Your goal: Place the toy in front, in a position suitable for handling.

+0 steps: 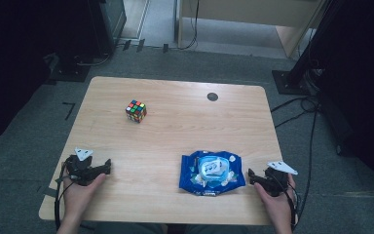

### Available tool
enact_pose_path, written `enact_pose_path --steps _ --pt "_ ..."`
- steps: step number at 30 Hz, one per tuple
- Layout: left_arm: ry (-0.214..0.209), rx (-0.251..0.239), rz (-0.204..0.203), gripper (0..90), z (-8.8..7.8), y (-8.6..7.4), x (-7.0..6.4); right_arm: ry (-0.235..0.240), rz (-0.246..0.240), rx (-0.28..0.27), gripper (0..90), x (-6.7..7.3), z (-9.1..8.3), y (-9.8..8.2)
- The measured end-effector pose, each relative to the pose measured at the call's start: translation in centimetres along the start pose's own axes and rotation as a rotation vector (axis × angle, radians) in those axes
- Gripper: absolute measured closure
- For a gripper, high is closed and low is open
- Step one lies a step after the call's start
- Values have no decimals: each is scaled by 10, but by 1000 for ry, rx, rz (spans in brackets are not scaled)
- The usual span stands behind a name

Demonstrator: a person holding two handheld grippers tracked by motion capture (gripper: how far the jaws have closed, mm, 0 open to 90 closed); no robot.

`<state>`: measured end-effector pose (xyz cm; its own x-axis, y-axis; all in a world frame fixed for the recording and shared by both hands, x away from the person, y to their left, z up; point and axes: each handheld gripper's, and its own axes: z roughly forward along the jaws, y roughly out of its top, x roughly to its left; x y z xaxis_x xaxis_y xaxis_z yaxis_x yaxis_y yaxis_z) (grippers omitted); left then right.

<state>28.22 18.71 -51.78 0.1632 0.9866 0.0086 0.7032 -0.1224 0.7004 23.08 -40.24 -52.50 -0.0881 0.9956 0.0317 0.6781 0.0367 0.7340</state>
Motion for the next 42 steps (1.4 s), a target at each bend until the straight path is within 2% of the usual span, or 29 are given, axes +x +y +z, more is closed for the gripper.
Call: enact_pose_path --steps 3,5,6,7,9,12,17,22,25,27,32,33,34,35,36,40,42 --pt "13 18 -5 81 -2 0 2 2 -6 -2 158 -1 0 0" --pt "21 17 -10 82 -3 0 2 -4 1 -3 227 -1 -3 -1" --pt "25 17 -5 82 -3 0 1 -10 4 -10 258 -2 -5 -1" --pt "33 14 17 82 -5 0 -2 -13 9 -19 261 -2 -7 -1" --pt "35 8 26 82 -6 0 -5 -15 11 -20 266 -3 -8 -1" --pt "-15 -21 23 82 -11 2 -16 7 31 -49 282 4 -19 1" --pt "-69 -67 58 83 -20 7 -41 42 28 -122 295 17 -35 11" --pt "-125 -80 73 85 -25 9 -60 79 20 -153 297 29 -43 17" --pt "-145 -78 84 85 -25 9 -68 92 26 -154 299 32 -45 18" --pt "-182 -75 94 85 -26 10 -79 113 34 -158 311 35 -46 18" --pt "-243 -80 123 132 -29 9 -103 166 66 -160 359 39 -47 19" --pt "-243 -80 123 132 -29 9 -103 179 69 -159 369 40 -47 19" --pt "-274 -80 137 133 -29 9 -115 191 73 -156 380 42 -47 19" --pt "-274 -80 137 135 -29 9 -115 191 73 -156 380 42 -47 19" --pt "-307 -78 158 136 -30 8 -128 200 65 -150 401 47 -46 18" --pt "-352 -68 191 143 -29 6 -148 213 50 -131 411 55 -42 17" --pt "-378 -63 192 149 -28 5 -155 222 50 -125 422 59 -40 17"
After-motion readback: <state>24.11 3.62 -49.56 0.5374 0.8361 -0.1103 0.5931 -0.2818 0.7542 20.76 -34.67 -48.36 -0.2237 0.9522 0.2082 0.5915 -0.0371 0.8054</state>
